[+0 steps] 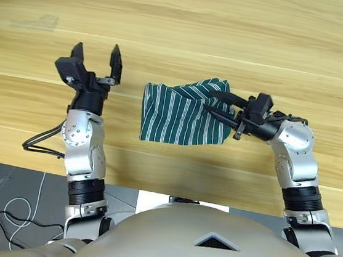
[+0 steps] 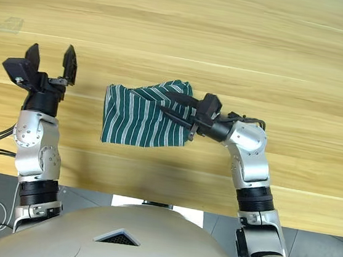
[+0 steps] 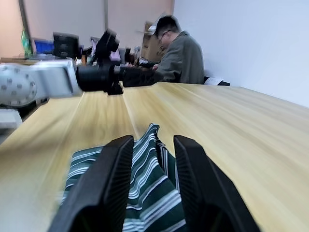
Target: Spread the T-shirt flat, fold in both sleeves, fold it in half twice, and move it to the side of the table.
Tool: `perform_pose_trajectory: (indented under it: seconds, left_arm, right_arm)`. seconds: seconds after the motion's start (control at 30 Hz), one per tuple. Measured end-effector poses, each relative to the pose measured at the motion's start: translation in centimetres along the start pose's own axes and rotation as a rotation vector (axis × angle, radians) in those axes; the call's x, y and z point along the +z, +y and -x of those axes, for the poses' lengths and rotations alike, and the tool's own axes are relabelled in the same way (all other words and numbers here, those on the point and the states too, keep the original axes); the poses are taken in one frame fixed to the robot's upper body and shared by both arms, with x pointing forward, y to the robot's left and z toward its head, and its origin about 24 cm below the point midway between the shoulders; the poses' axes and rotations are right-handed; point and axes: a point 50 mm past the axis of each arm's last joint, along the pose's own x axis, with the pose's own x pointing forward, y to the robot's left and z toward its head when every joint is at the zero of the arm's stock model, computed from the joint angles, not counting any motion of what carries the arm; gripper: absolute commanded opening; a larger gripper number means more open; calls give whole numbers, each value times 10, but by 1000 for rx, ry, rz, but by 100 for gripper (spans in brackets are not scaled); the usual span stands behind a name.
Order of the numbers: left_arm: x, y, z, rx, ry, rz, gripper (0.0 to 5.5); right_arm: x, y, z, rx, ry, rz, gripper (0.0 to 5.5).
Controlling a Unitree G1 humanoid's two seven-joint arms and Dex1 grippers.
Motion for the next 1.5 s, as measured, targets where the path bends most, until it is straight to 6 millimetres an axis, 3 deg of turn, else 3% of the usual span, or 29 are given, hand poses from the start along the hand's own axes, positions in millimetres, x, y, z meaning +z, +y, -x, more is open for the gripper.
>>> perform_pose_trajectory:
  seconds: [0.13,0.27,0.43,0.5,0.9,1.33,1.5]
  left_arm:
    - [3,-1,-4,-7,-14,-5,447]
    - [1,0,-4,-6,-8,-4,449]
    - [-1,-1,-4,-8,2,-3,449]
    - [-3,-1,-4,-10,11,-1,449]
    - [-4,-3,-6,-25,2,-17,449]
    - [-11,-13,-4,-50,7,-14,449]
    - [-13,-12,-2,-40,15,-13,449]
  right_arm:
    - [8,1,-32,134,11,261,153]
    - [-3,19,-45,282,34,236,100]
    - [-7,17,-49,294,44,232,3]
    - [-10,17,-51,300,51,224,3]
    - [-40,-22,-64,146,279,338,3]
    - [-64,-53,-59,-6,435,389,3]
    - [-71,-68,-28,-101,496,375,3]
